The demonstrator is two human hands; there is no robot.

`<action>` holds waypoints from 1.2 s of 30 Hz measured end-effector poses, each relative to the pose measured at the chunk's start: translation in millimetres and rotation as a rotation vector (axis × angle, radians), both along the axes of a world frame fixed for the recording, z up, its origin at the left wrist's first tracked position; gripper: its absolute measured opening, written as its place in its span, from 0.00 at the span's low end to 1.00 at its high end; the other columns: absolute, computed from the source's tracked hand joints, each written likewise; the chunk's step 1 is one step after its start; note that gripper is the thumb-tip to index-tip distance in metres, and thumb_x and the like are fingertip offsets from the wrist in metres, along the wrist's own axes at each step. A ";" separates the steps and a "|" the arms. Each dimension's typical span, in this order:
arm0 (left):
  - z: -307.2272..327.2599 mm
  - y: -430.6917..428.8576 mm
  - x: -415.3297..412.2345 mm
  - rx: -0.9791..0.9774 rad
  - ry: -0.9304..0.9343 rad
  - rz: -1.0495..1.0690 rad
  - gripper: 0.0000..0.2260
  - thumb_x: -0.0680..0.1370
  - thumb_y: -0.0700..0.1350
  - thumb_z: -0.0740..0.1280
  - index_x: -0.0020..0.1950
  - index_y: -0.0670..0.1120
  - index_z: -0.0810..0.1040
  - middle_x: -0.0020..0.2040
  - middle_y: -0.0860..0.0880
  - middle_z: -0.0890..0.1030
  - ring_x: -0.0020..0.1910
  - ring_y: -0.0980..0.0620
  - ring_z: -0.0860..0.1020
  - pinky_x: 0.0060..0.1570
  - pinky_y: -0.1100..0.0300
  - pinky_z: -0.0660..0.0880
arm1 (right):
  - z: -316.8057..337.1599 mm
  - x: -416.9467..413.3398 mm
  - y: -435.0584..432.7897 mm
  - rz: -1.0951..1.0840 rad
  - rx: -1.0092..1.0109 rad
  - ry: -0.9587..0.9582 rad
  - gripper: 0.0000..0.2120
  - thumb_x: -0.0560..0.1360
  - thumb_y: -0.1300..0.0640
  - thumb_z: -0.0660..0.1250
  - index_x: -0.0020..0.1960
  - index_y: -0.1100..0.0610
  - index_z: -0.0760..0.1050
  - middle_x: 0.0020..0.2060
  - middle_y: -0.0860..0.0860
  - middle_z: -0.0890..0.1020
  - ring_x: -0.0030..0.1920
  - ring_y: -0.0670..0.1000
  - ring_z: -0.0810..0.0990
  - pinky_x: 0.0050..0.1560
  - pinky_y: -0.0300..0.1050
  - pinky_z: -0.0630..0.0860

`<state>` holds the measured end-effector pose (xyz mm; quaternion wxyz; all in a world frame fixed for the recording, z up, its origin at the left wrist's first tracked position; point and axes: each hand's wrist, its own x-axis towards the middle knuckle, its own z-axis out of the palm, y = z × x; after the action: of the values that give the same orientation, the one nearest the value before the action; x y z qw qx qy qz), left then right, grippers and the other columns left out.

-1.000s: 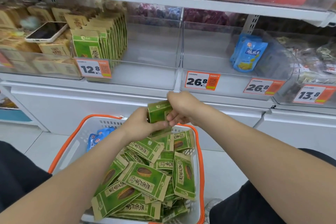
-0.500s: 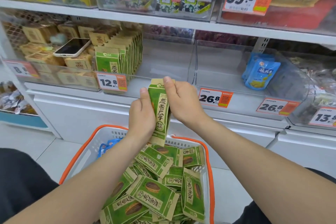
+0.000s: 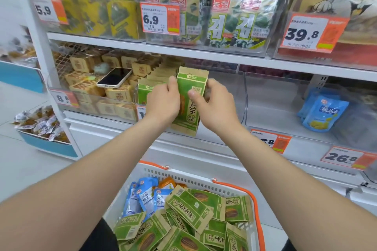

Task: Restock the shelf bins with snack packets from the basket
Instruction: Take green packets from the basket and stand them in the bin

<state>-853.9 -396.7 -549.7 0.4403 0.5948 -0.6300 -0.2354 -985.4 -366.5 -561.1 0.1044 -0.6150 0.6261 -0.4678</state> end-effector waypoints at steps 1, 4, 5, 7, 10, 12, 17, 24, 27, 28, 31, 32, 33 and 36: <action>6.4 -7.6 4.3 0.004 -0.006 0.025 0.23 0.88 0.50 0.51 0.47 0.41 0.80 0.45 0.45 0.80 0.53 0.40 0.77 0.52 0.52 0.70 | 1.8 -1.4 -3.9 -0.018 -0.060 0.020 0.10 0.79 0.44 0.68 0.57 0.47 0.76 0.50 0.43 0.85 0.51 0.55 0.82 0.53 0.53 0.79; 10.1 -32.0 22.4 0.047 -0.008 0.107 0.10 0.81 0.40 0.59 0.59 0.43 0.77 0.60 0.44 0.78 0.61 0.40 0.76 0.61 0.50 0.73 | 7.3 -3.1 -11.7 0.016 -0.202 0.039 0.07 0.81 0.49 0.68 0.55 0.50 0.74 0.43 0.44 0.85 0.42 0.54 0.79 0.47 0.51 0.77; 6.6 -36.9 28.2 0.084 -0.016 0.118 0.12 0.78 0.37 0.61 0.60 0.44 0.74 0.62 0.43 0.76 0.62 0.39 0.75 0.62 0.46 0.75 | 7.2 -2.8 -14.2 0.046 -0.215 0.051 0.06 0.81 0.51 0.68 0.55 0.50 0.73 0.42 0.44 0.85 0.40 0.54 0.78 0.46 0.50 0.76; -3.5 -44.0 36.8 0.153 -0.036 0.137 0.17 0.75 0.34 0.63 0.63 0.42 0.70 0.64 0.40 0.74 0.62 0.37 0.75 0.61 0.39 0.77 | 2.8 -1.1 -20.8 0.098 -0.201 0.083 0.06 0.82 0.52 0.68 0.57 0.50 0.73 0.42 0.45 0.85 0.39 0.53 0.77 0.44 0.51 0.76; -12.8 -52.4 44.0 0.173 -0.130 0.138 0.19 0.75 0.33 0.66 0.66 0.40 0.73 0.63 0.40 0.78 0.61 0.36 0.77 0.58 0.39 0.80 | -9.1 1.4 -35.1 0.128 -0.131 0.116 0.07 0.82 0.52 0.67 0.59 0.49 0.72 0.43 0.45 0.85 0.41 0.54 0.79 0.46 0.54 0.78; -14.5 -56.8 50.1 0.118 -0.345 0.185 0.14 0.74 0.35 0.67 0.59 0.46 0.80 0.56 0.44 0.82 0.59 0.38 0.79 0.59 0.42 0.78 | -16.5 3.9 -46.0 0.156 -0.062 0.087 0.07 0.82 0.52 0.67 0.59 0.48 0.72 0.46 0.44 0.86 0.47 0.55 0.81 0.50 0.55 0.79; -19.0 -57.8 54.3 0.123 -0.712 0.196 0.13 0.74 0.36 0.71 0.53 0.51 0.84 0.54 0.45 0.82 0.62 0.40 0.76 0.60 0.43 0.67 | -23.0 7.8 -68.7 0.184 0.029 0.000 0.08 0.81 0.49 0.67 0.60 0.44 0.73 0.52 0.41 0.85 0.57 0.54 0.81 0.61 0.57 0.78; -16.7 -51.2 58.2 0.103 -0.774 0.088 0.07 0.75 0.45 0.69 0.51 0.44 0.78 0.58 0.42 0.79 0.58 0.37 0.76 0.54 0.45 0.72 | -17.0 4.8 -83.2 0.116 0.082 0.148 0.06 0.84 0.51 0.64 0.59 0.49 0.71 0.48 0.47 0.84 0.52 0.58 0.77 0.55 0.58 0.78; -18.3 -51.5 52.7 -0.059 -0.741 0.186 0.24 0.75 0.56 0.68 0.64 0.42 0.71 0.65 0.40 0.72 0.65 0.36 0.71 0.60 0.43 0.71 | -26.1 1.8 -84.8 -0.004 0.127 0.200 0.06 0.84 0.51 0.62 0.58 0.52 0.68 0.46 0.54 0.82 0.49 0.61 0.76 0.49 0.61 0.79; -19.7 -53.5 49.9 -0.155 -0.727 0.219 0.27 0.74 0.58 0.70 0.64 0.42 0.69 0.64 0.40 0.71 0.64 0.37 0.71 0.59 0.43 0.71 | -28.3 1.3 -84.9 -0.025 0.148 0.205 0.06 0.84 0.52 0.62 0.58 0.53 0.68 0.47 0.55 0.82 0.50 0.62 0.77 0.49 0.62 0.79; -27.4 -61.7 39.0 -0.319 -0.725 0.239 0.34 0.68 0.63 0.76 0.63 0.46 0.66 0.64 0.42 0.69 0.62 0.38 0.69 0.58 0.43 0.71 | -31.9 -1.1 -92.3 -0.038 0.223 0.217 0.08 0.83 0.55 0.63 0.60 0.56 0.68 0.50 0.58 0.82 0.53 0.64 0.78 0.50 0.60 0.78; -30.3 -64.9 35.5 -0.311 -0.721 0.223 0.36 0.67 0.62 0.78 0.66 0.48 0.66 0.67 0.42 0.67 0.64 0.38 0.68 0.60 0.41 0.71 | -32.6 -1.8 -96.5 -0.039 0.252 0.199 0.10 0.83 0.56 0.64 0.62 0.57 0.68 0.52 0.59 0.82 0.54 0.65 0.78 0.51 0.57 0.78; -32.6 -68.1 32.8 -0.288 -0.715 0.206 0.38 0.67 0.61 0.79 0.68 0.50 0.65 0.71 0.43 0.65 0.67 0.37 0.66 0.63 0.39 0.70 | -32.2 -2.1 -100.1 -0.038 0.277 0.180 0.12 0.82 0.57 0.65 0.63 0.57 0.68 0.54 0.58 0.81 0.56 0.64 0.78 0.52 0.54 0.77; -37.2 -78.5 27.8 -0.238 -0.728 0.202 0.38 0.69 0.54 0.80 0.72 0.52 0.63 0.78 0.44 0.59 0.75 0.34 0.60 0.70 0.32 0.64 | -33.7 -2.5 -114.2 -0.009 0.378 0.123 0.16 0.76 0.57 0.72 0.62 0.50 0.72 0.56 0.53 0.82 0.59 0.58 0.78 0.53 0.48 0.76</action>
<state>-826.1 -475.2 -586.8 0.2748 0.6432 -0.7062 0.1099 -987.9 -480.8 -594.8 0.1774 -0.6089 0.7108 -0.3040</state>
